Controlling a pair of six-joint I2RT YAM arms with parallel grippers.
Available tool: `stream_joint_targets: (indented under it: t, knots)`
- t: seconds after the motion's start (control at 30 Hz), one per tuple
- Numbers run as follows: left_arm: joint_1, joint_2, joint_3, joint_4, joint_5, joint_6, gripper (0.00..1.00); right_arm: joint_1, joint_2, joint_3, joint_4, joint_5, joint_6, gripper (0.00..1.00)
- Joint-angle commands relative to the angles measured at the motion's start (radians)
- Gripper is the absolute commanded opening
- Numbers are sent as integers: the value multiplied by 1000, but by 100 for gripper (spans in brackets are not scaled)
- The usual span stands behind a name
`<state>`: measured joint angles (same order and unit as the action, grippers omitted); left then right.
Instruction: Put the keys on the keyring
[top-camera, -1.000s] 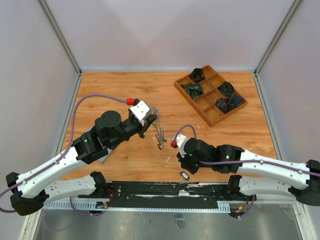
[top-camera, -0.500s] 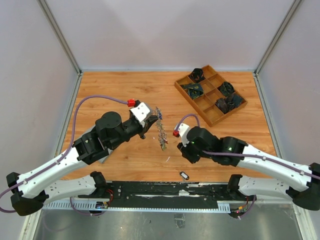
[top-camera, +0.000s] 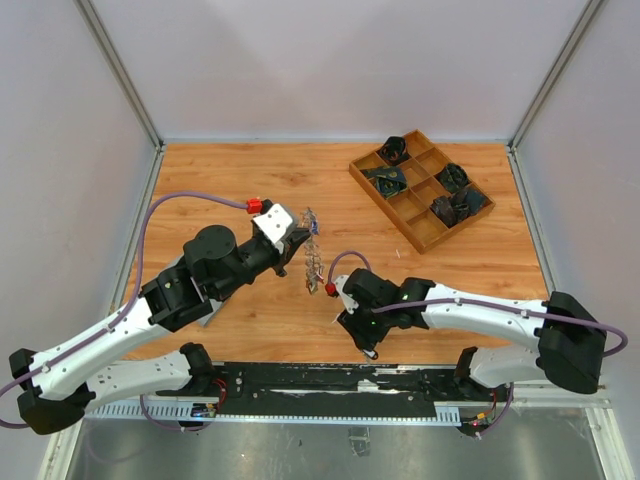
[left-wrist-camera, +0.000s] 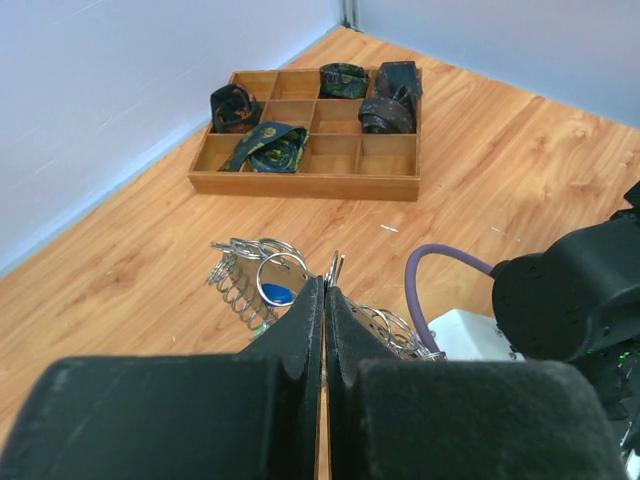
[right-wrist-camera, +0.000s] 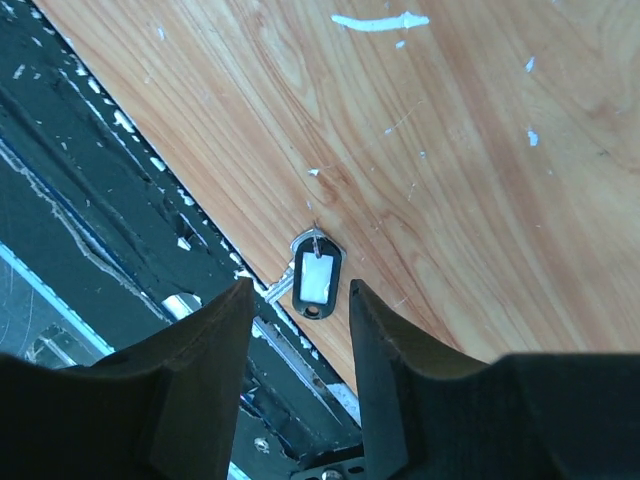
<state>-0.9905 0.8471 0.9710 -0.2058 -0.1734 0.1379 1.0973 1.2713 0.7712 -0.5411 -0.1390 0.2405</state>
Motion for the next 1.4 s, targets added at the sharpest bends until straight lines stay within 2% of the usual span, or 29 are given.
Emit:
stream_joint_targets:
  t: [0.0,0.2,0.47,0.63,0.93,1.03,1.37]
  knots:
    - [2,-25,10,62,-18,3,1,-27,28,-44,95,-44,28,44]
    - [2,-22,9,65,-17,4,0,-41,68,-68,136,-71,28,41]
    - [1,-25,9,60,-18,7,1,-43,107,-70,136,-56,33,33]
    - [1,-26,8,61,-17,8,1,-43,116,-67,121,-37,32,25]
    - [1,-22,8,62,-14,6,1,-43,115,-76,134,-54,36,7]
    - [1,-23,9,62,-14,5,1,-43,90,-79,132,-41,40,1]
    - [1,-14,11,76,-4,4,0,-66,-192,-33,61,59,-4,1]
